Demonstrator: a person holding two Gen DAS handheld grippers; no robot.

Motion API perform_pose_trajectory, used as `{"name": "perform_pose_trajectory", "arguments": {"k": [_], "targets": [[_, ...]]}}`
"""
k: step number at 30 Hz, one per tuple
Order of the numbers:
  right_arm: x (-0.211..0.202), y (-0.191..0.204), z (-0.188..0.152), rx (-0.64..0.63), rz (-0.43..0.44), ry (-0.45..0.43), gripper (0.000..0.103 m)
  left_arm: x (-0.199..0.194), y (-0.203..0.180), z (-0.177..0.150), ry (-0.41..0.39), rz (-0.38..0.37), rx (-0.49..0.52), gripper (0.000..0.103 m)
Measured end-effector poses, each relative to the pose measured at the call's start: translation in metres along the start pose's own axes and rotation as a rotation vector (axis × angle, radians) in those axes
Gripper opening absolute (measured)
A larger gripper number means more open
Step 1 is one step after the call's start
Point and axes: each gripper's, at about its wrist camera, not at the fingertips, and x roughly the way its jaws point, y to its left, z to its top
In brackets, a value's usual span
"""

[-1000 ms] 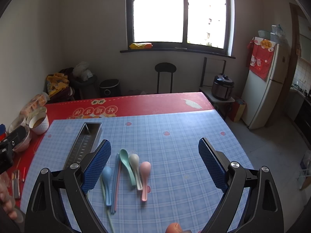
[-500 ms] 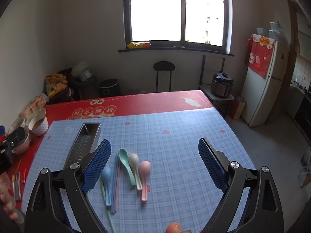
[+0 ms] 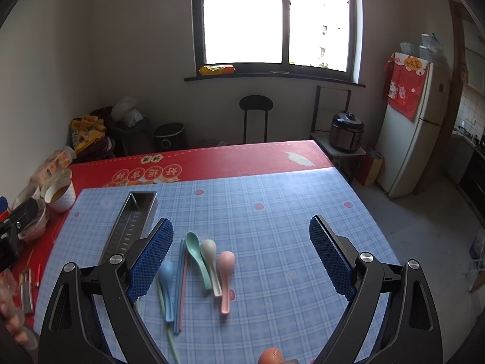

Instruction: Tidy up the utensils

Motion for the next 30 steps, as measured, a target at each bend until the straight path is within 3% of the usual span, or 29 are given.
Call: {"name": "perform_pose_trajectory", "arguments": {"k": [30], "targets": [[0.0004,0.0002,0.0002,0.004,-0.003,0.001,0.088,0.0016,0.0038,0.002,-0.005,0.002,-0.003,0.098]]}}
